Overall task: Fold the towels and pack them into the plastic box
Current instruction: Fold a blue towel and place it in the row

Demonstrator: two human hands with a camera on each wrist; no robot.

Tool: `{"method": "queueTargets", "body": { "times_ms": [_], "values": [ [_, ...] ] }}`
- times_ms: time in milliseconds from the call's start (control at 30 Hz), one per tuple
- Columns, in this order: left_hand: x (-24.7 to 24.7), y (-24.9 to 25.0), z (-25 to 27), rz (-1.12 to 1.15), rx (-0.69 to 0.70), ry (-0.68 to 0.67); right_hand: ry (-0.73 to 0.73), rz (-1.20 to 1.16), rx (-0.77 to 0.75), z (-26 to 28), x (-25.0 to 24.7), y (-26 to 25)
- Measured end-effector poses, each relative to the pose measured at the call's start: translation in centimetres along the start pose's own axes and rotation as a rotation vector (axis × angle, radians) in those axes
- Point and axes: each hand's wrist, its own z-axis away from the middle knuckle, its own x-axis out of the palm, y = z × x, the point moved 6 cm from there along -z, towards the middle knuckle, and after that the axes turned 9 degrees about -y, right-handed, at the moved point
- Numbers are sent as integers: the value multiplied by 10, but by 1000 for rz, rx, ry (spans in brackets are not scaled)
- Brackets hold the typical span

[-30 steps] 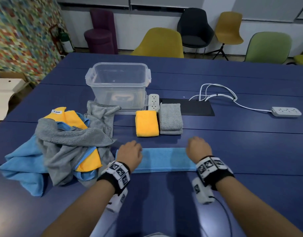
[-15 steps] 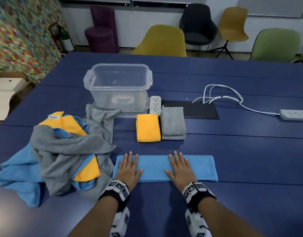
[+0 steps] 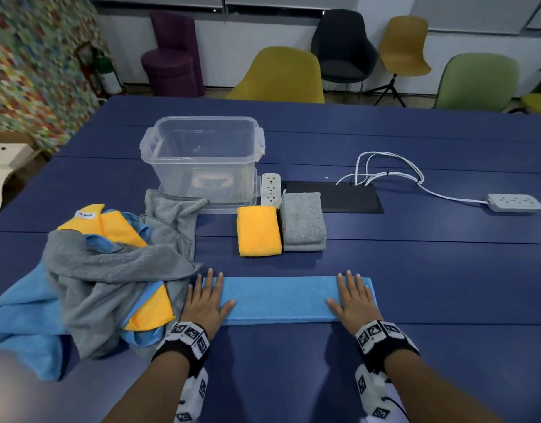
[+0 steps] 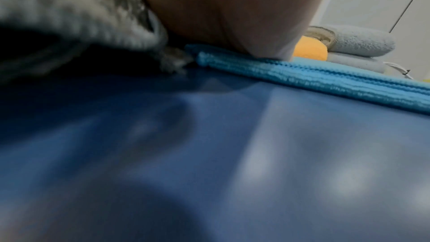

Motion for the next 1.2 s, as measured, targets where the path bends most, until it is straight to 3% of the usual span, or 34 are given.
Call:
{"method": "queueTargets", "body": {
  "times_ms": [133, 267, 433, 567, 667, 733, 800, 867, 933, 1067, 1200],
  "values": [
    [-23, -6, -6, 82, -118, -103, -34, -8, -88, 3, -19, -15],
    [-50, -10, 4, 230, -254, 96, -74, 102, -257, 12, -13, -42],
    [-59, -17, 13, 313, -298, 76, -127, 137, -215, 16, -5, -46],
    [-54, -26, 13, 649, -284, 114, -136, 129, -215, 20, -11, -49],
    [-37, -34, 12, 946, -310, 107, -37, 97, -236, 19, -18, -65],
    [-30, -35, 18, 1021, -320, 130, 28, 91, -280, 19, -18, -87],
    [-29, -30, 20, 980, -208, 140, 44, 120, -342, 17, -12, -114],
    [-26, -12, 21, 832, -14, 18, 44, 173, -352, 12, -7, -133],
    [-15, -1, 18, 695, 81, -84, 82, 114, -330, 4, 4, -141],
    [-12, -8, 14, 587, -15, -37, 155, 6, -315, -12, 16, -110],
    [-15, -13, 10, 439, -28, -41, 54, 45, -129, 0, 3, -39]
  ]
}}
